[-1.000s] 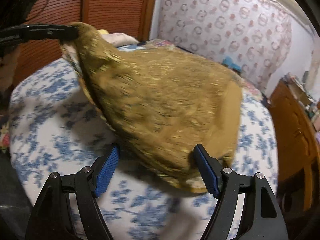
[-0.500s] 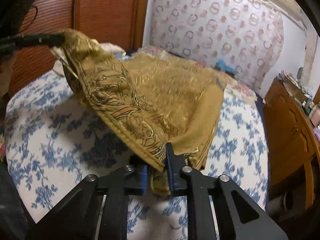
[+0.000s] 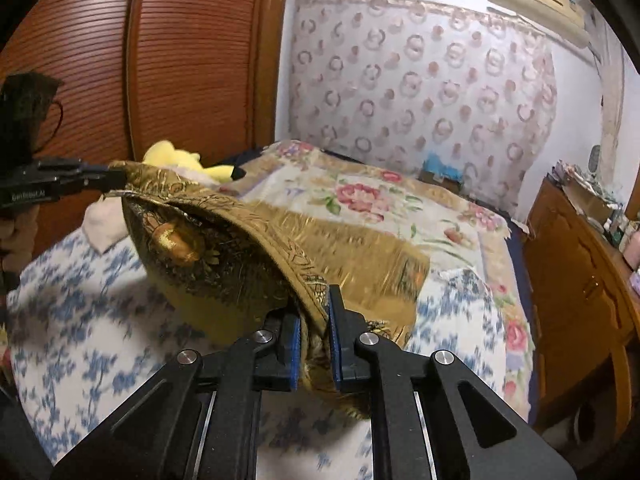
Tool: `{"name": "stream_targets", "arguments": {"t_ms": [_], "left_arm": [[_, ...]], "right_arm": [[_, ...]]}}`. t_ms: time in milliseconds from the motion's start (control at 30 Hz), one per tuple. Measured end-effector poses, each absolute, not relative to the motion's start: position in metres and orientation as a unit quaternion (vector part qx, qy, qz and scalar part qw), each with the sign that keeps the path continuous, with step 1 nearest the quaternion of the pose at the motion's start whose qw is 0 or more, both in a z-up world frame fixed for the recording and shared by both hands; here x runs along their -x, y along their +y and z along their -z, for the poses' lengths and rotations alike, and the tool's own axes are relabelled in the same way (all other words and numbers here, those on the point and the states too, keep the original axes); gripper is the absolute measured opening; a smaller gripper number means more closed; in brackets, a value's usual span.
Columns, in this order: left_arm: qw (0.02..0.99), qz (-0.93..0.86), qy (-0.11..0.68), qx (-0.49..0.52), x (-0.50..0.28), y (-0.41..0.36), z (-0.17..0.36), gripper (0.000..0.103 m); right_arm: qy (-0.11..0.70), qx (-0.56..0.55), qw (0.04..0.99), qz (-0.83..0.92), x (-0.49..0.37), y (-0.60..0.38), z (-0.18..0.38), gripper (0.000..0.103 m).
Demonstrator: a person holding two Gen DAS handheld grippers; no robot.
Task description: Fold small clothes
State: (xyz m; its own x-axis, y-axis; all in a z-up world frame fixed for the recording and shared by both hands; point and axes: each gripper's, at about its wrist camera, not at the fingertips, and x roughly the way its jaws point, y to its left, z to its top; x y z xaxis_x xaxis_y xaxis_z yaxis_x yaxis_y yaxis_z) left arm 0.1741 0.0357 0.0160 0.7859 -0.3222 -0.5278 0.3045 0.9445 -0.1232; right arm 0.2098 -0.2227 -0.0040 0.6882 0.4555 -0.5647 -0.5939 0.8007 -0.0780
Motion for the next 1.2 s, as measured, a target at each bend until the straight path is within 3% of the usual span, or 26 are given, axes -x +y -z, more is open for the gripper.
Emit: {"name": "stream_targets", "arguments": {"t_ms": [367, 567, 633, 800, 1000, 1067, 1200], "left_arm": [[0.942, 0.146, 0.302, 0.021, -0.266, 0.044, -0.003, 0.004], [0.930, 0.146, 0.334, 0.039, -0.299, 0.051, 0.022, 0.004], [0.928, 0.144, 0.341, 0.039, -0.303, 0.052, 0.029, 0.010], [0.926, 0.158, 0.341, 0.037, -0.302, 0.053, 0.033, 0.038], [0.913, 0.158, 0.374, 0.025, -0.312, 0.049, 0.051, 0.040], [0.909, 0.151, 0.388, 0.025, -0.317, 0.048, 0.060, 0.040], [0.903, 0.127, 0.410, 0.030, -0.327, 0.051, 0.075, 0.040]], "right_arm": [[0.289, 0.116, 0.903, -0.296, -0.296, -0.214, 0.003, 0.008], [0.315, 0.115, 0.892, -0.302, -0.330, -0.204, 0.030, 0.008], [0.330, 0.113, 0.887, -0.302, -0.342, -0.202, 0.043, 0.008], [0.339, 0.117, 0.884, -0.300, -0.355, -0.196, 0.055, 0.008], [0.341, 0.105, 0.889, -0.286, -0.365, -0.194, 0.055, 0.009], [0.340, 0.102, 0.892, -0.279, -0.365, -0.194, 0.052, 0.017], [0.330, 0.102, 0.905, -0.251, -0.361, -0.202, 0.038, 0.050]]}}
